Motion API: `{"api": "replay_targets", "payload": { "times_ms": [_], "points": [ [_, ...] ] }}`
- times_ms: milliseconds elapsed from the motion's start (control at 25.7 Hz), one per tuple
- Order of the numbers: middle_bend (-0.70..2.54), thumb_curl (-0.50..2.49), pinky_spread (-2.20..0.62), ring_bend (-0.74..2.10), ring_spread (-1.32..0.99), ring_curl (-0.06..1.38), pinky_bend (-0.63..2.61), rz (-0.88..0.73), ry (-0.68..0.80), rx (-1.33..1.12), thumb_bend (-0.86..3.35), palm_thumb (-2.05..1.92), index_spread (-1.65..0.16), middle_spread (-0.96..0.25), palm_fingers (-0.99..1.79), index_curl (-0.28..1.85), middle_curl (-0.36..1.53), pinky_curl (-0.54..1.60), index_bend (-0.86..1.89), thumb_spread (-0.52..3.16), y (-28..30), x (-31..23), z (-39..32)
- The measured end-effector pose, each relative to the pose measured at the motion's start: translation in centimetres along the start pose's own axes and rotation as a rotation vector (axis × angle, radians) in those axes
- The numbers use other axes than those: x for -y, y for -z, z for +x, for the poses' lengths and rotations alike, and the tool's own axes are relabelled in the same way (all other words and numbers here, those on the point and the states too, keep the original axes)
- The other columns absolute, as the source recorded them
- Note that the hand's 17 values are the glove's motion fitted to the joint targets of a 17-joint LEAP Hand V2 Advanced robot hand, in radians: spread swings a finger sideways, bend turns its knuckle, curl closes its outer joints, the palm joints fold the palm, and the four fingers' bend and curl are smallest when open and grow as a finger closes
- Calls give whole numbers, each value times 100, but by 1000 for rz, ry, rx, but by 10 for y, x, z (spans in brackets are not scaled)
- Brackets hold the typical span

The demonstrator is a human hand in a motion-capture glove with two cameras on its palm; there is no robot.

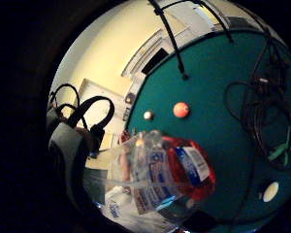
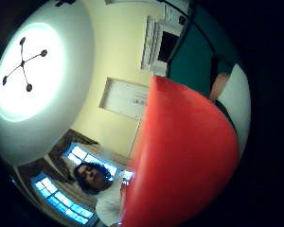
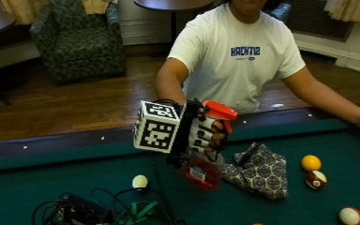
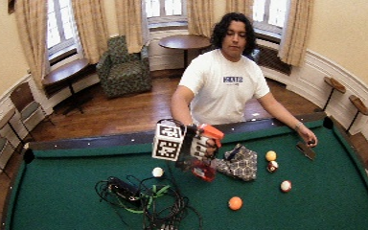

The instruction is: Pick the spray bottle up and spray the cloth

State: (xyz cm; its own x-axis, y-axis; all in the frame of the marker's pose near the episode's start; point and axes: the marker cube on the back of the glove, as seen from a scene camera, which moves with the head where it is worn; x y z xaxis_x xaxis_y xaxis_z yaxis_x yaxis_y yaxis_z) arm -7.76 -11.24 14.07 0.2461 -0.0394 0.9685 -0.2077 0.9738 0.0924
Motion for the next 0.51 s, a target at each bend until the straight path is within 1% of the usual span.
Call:
{"api": "replay_targets", "payload": {
  "times_ms": [350,505],
  "points": [
    [55,68,-30,64,-23,49,46,-33,86,-46,-3,92,-27,-24,140,56,56,41,42,31,52,5,-75],
    [56,70,-31,65,-23,50,46,-55,77,-81,-3,92,-26,-23,140,57,56,41,42,28,64,12,-104]
  ]
}}
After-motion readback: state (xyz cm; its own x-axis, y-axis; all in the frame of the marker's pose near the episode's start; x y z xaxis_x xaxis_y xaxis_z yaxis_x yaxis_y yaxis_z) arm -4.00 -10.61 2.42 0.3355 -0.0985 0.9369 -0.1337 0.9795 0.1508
